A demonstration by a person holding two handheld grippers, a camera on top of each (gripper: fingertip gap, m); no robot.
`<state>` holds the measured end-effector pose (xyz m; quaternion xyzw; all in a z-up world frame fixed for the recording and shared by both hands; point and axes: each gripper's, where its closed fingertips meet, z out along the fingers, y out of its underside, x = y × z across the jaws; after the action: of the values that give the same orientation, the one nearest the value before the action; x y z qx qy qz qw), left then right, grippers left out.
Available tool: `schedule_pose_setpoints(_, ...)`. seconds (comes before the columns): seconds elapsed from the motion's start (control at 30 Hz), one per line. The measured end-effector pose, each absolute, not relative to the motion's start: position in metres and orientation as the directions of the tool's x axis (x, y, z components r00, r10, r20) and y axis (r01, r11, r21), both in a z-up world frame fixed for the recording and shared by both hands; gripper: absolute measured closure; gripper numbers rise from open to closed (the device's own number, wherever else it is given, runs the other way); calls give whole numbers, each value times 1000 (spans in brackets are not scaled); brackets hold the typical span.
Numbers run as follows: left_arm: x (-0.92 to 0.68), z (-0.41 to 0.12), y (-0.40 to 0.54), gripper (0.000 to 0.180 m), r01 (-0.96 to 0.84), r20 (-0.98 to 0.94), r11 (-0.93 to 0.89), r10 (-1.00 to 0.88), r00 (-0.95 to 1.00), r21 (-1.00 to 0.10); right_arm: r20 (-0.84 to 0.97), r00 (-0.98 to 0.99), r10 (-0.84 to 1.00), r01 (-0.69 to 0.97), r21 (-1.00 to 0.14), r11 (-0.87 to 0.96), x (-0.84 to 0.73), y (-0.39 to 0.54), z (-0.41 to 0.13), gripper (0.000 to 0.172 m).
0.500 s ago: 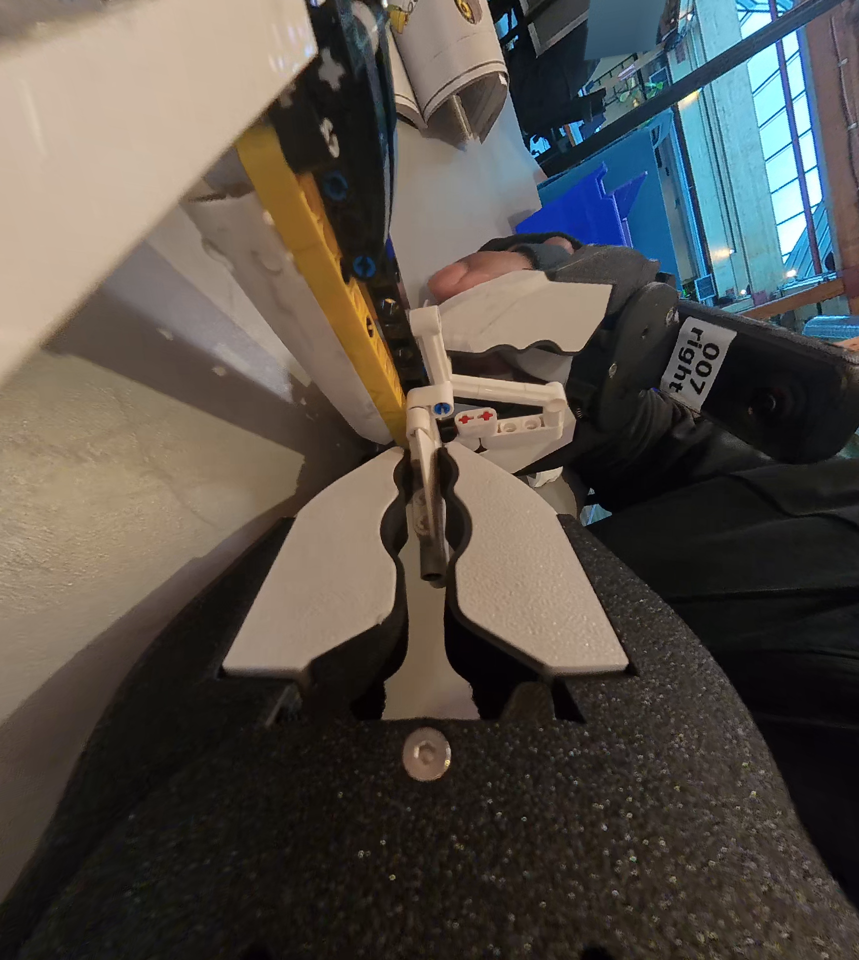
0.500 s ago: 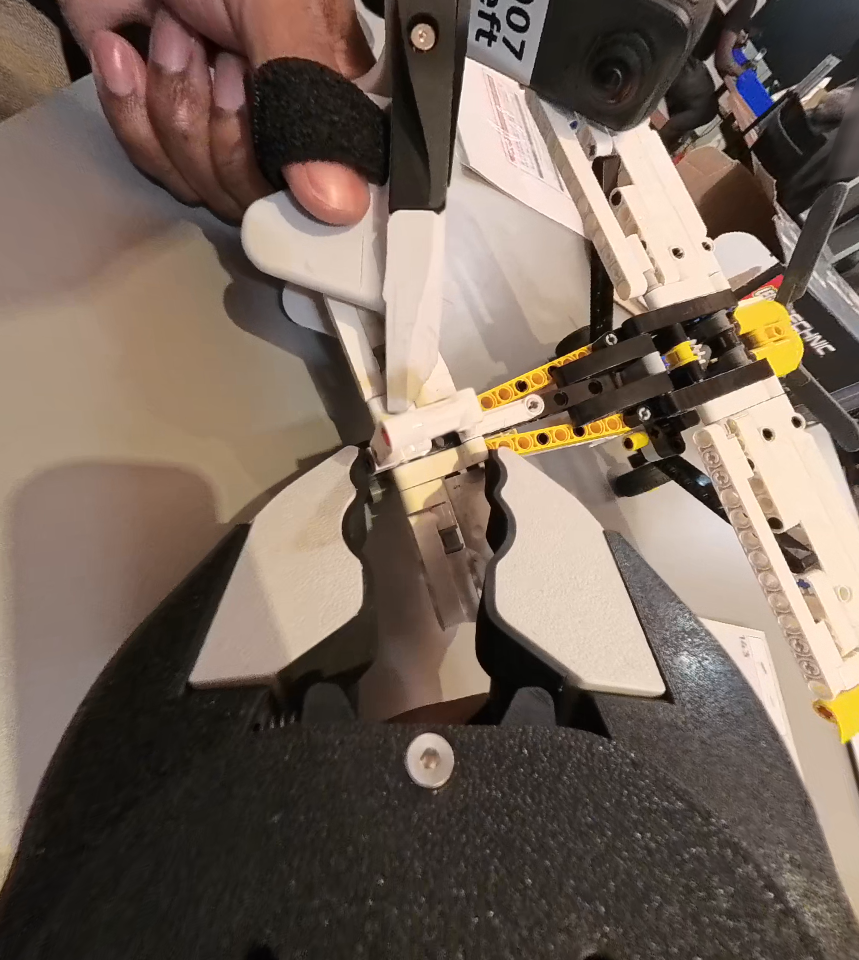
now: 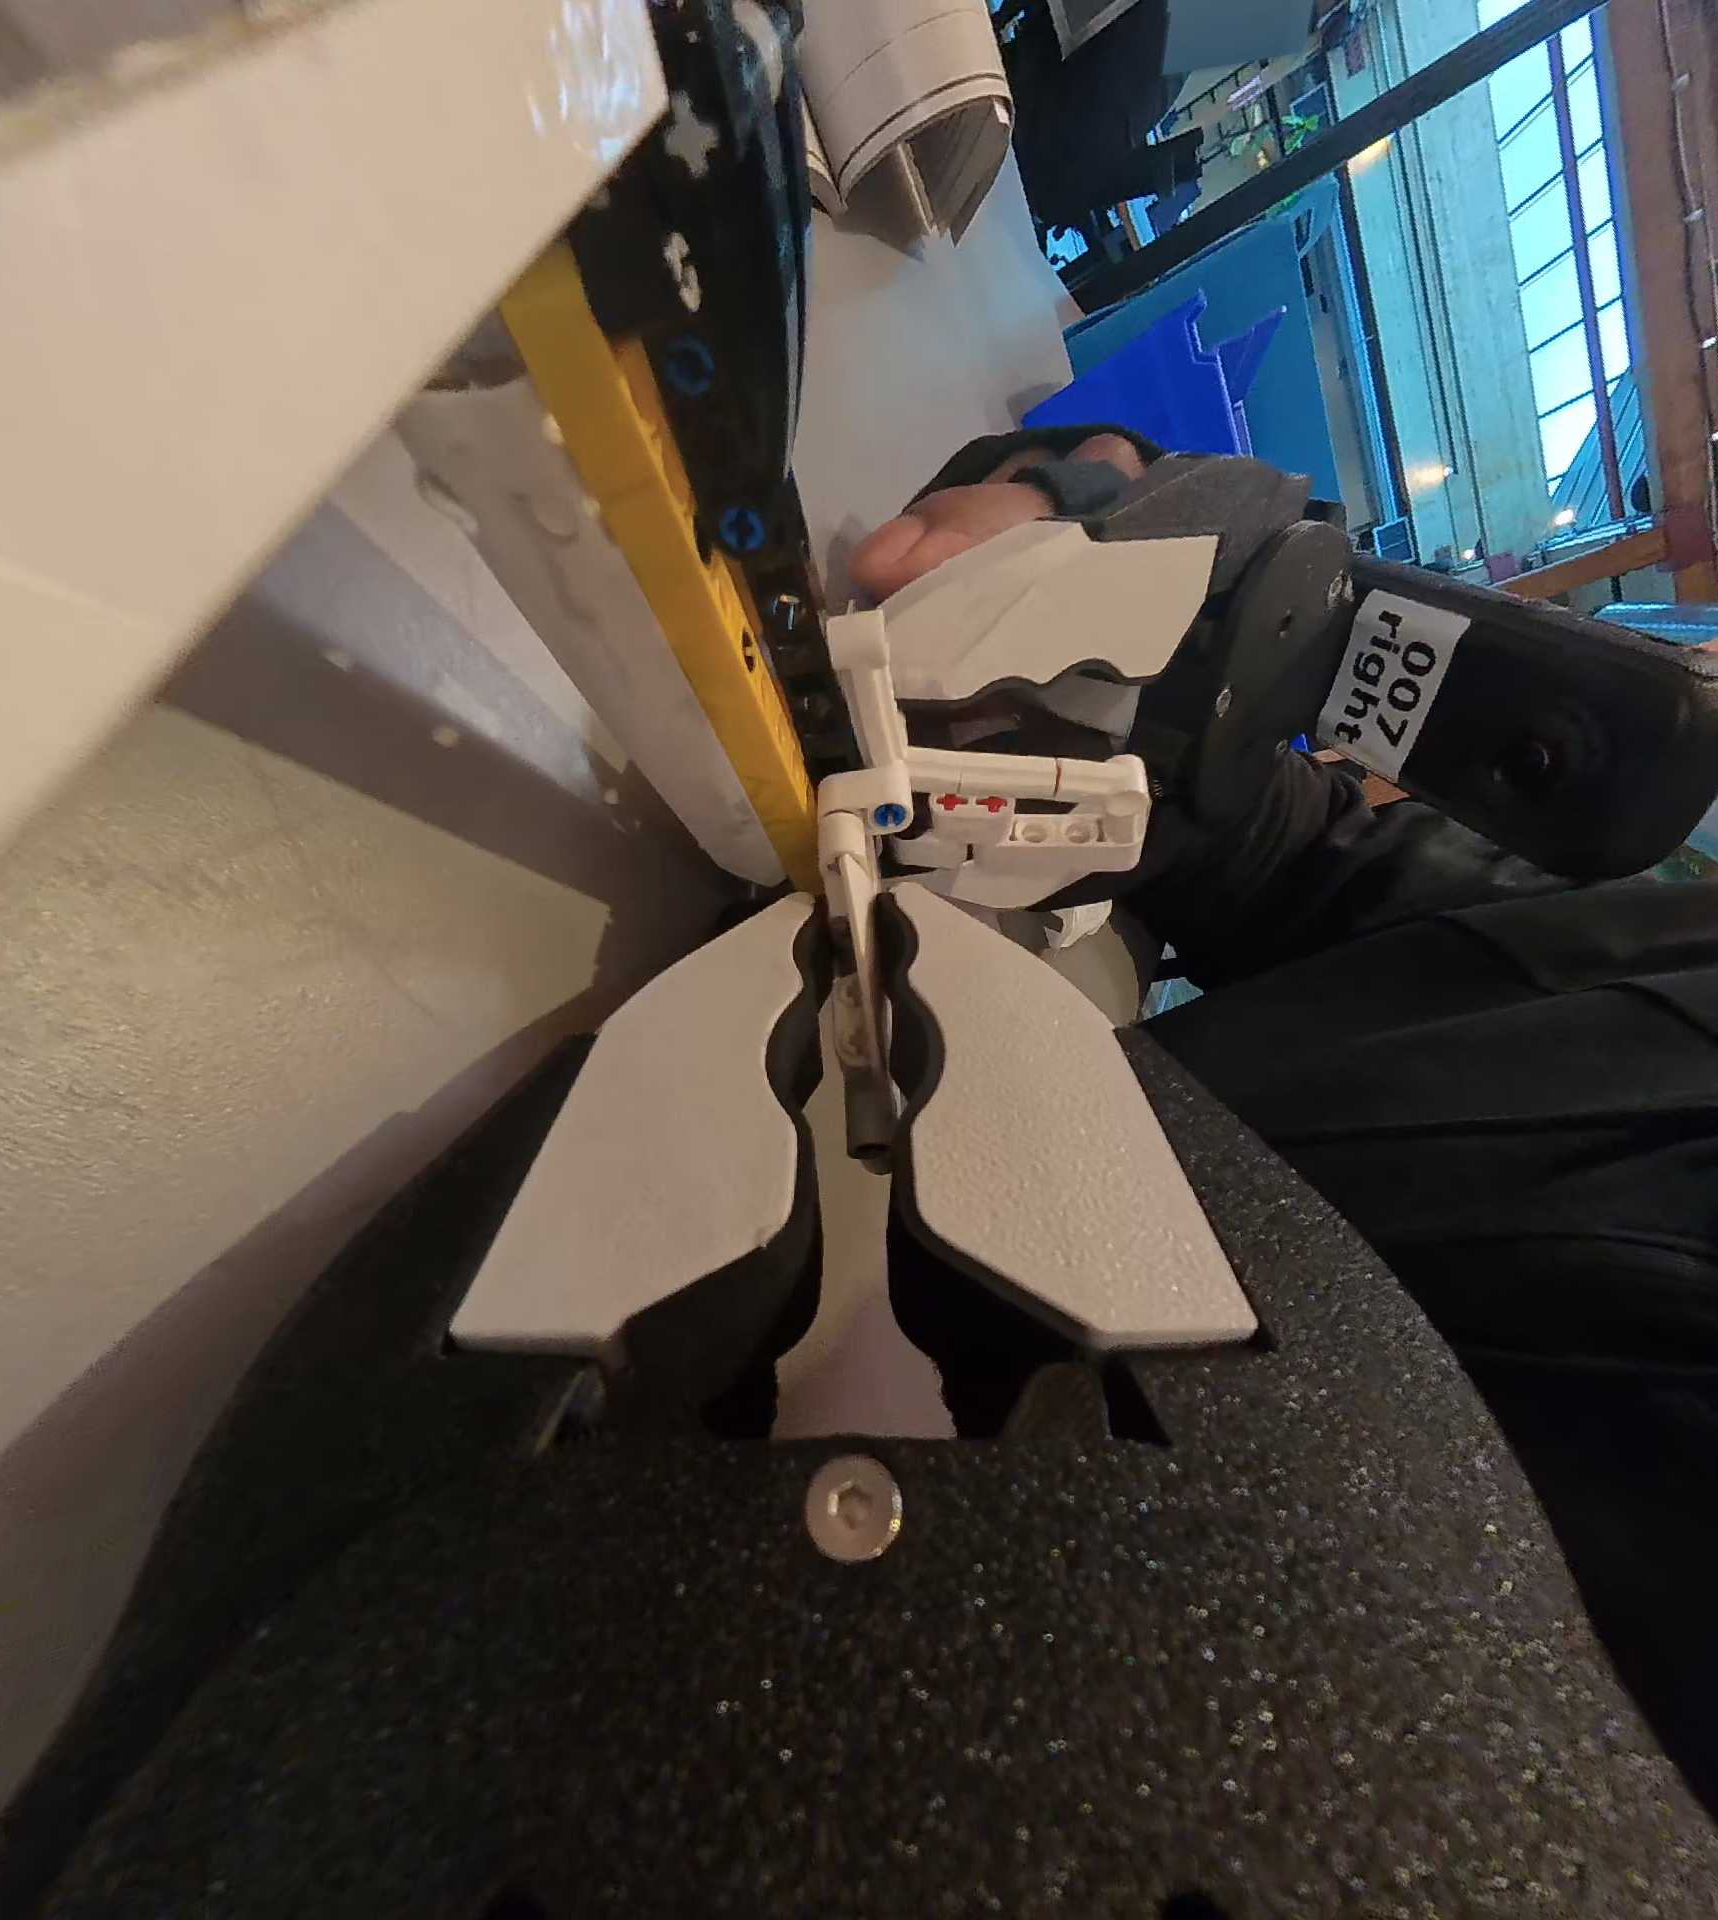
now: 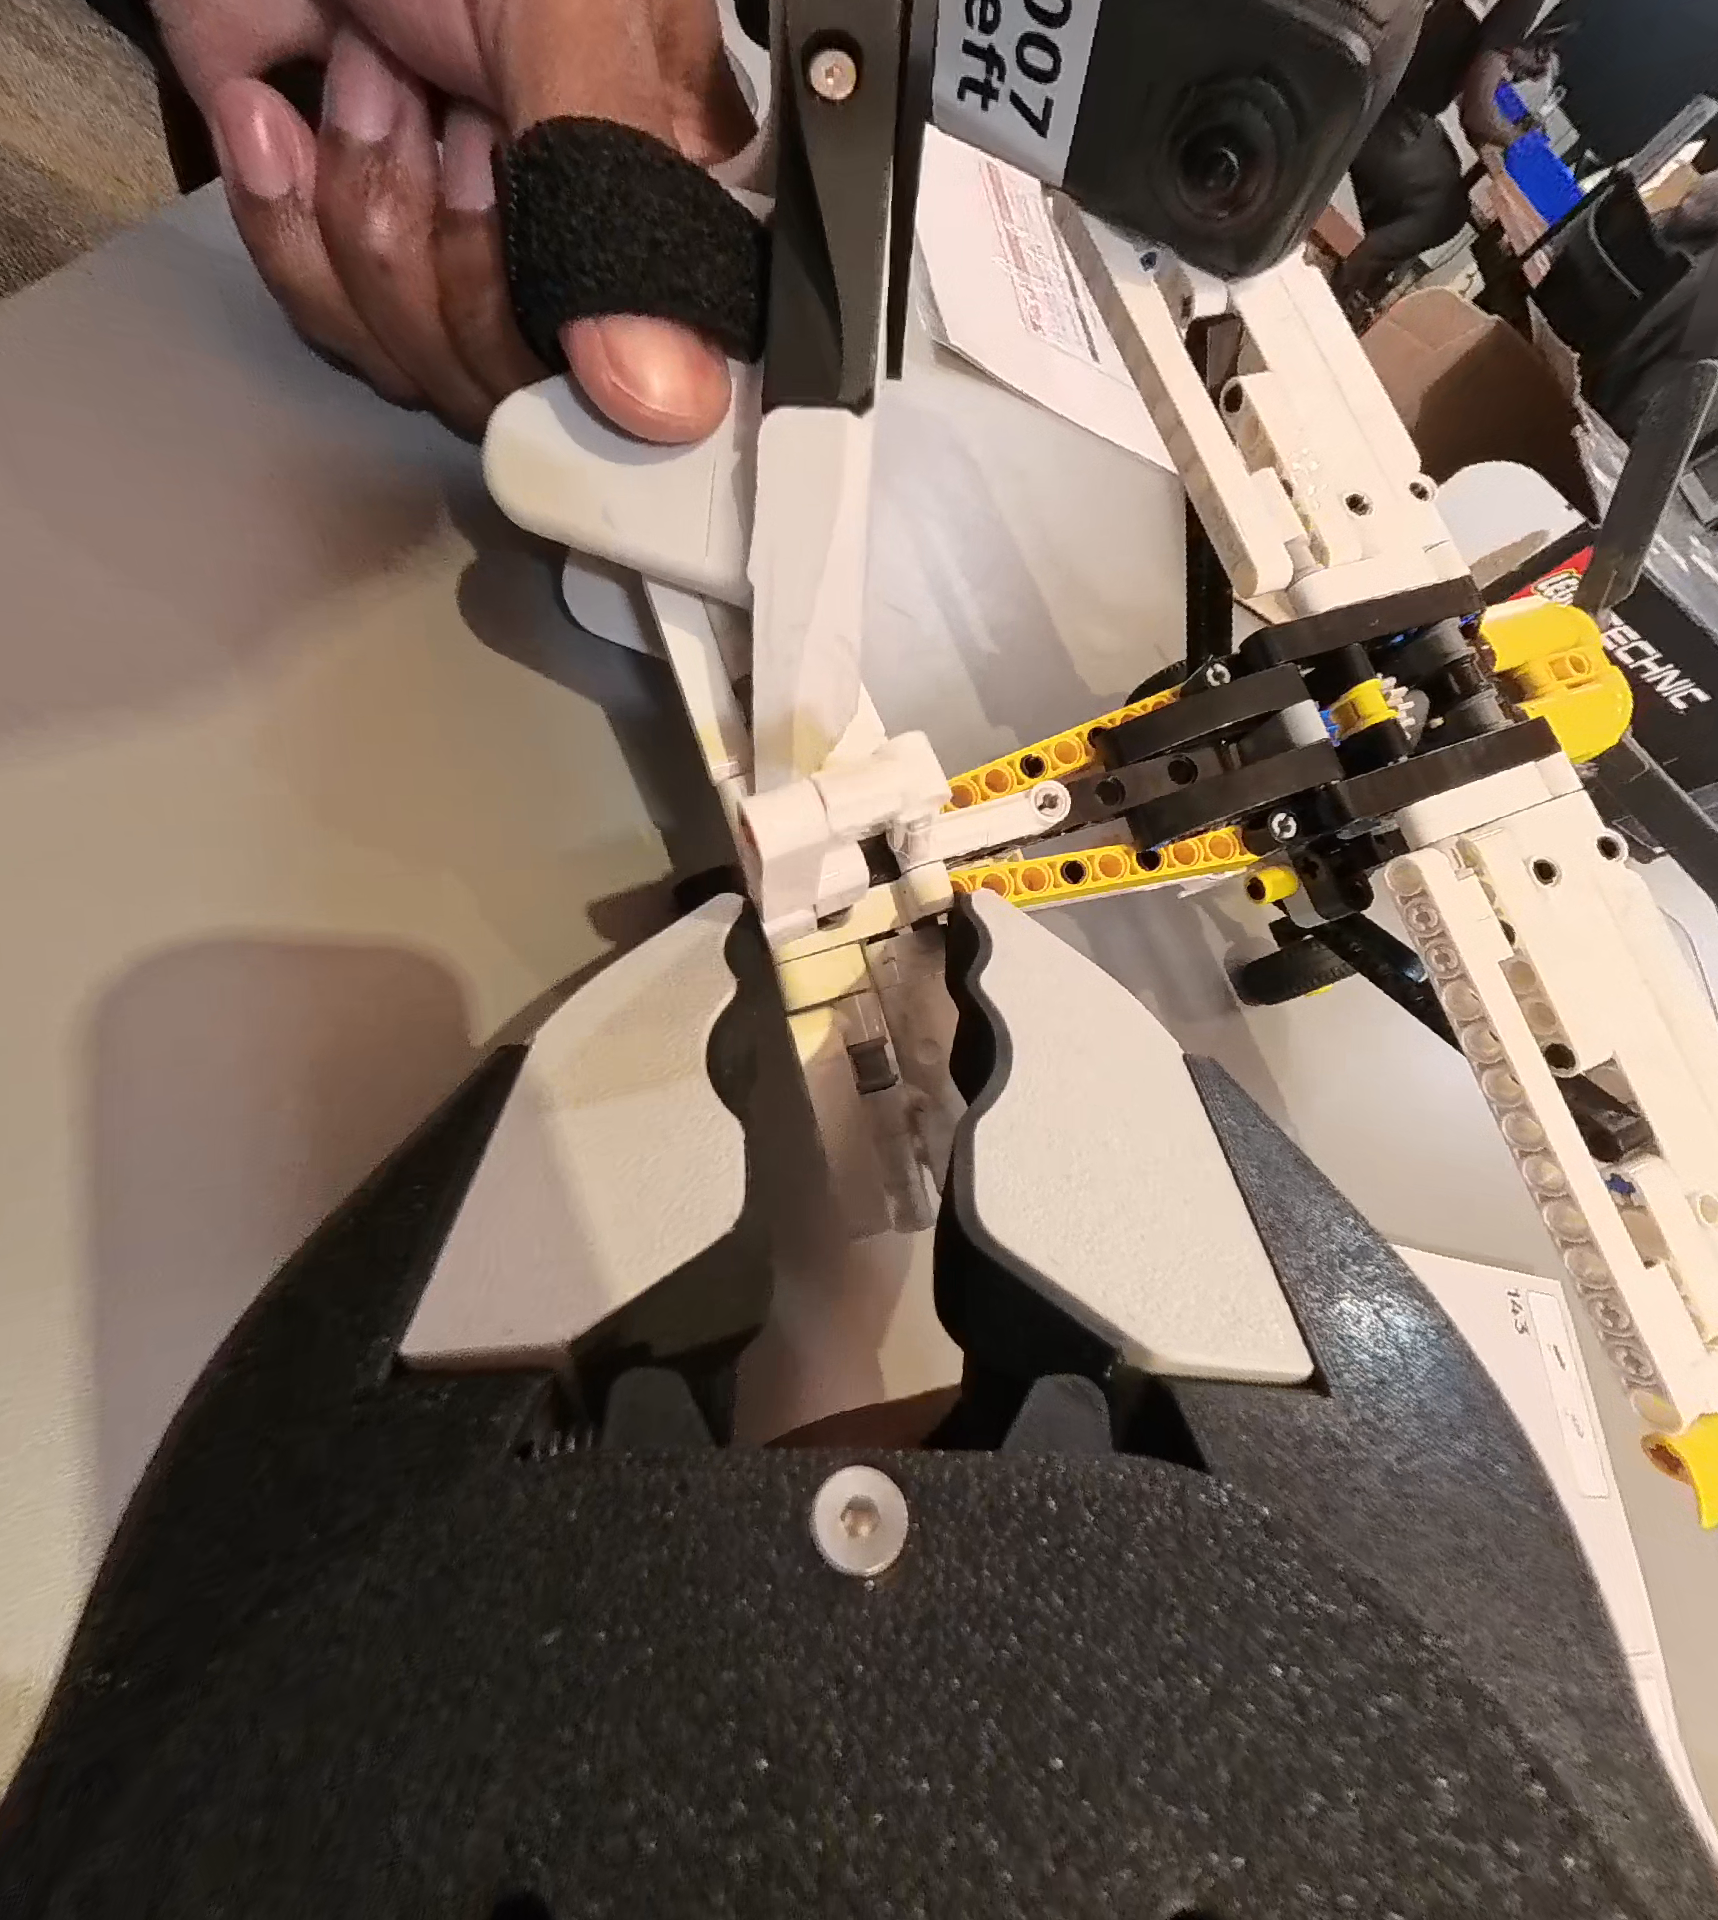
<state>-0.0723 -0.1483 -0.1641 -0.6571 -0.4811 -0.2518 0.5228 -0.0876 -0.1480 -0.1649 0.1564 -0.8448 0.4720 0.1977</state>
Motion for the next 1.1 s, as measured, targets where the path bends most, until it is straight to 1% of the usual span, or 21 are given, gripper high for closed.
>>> schedule_pose_setpoints(0.3, -73, -163, -144, 170, 896, 835, 12, 369, 409, -444, 488, -869, -82, -459, -732, 504, -84, -148, -165, 128)
schedule_pose_setpoints(0.53, -74, -163, -145, 169, 900, 841, 19, 365, 399, -435, 556, -828, -66, -510, -701, 498, -83, -146, -164, 125)
schedule_pose_setpoints(0.67, -75, -163, -147, 169, 900, 841, 21, 365, 398, -435, 584, -810, -39, -530, -702, 476, -80, -143, -157, 118)
schedule_pose_setpoints(0.8, -76, -164, -150, 169, 900, 841, 22, 366, 398, -435, 610, -792, -30, -547, -687, 478, -78, -140, -147, 118)
schedule_pose_setpoints(0.93, -78, -166, -152, 169, 900, 842, 25, 368, 396, -434, 631, -775, -43, -561, -654, 508, -80, -136, -150, 119)
schedule_pose_setpoints(1.1, -80, -166, -153, 168, 900, 841, 32, 370, 393, -435, 626, -779, -33, -552, -660, 509, -80, -128, -143, 121)
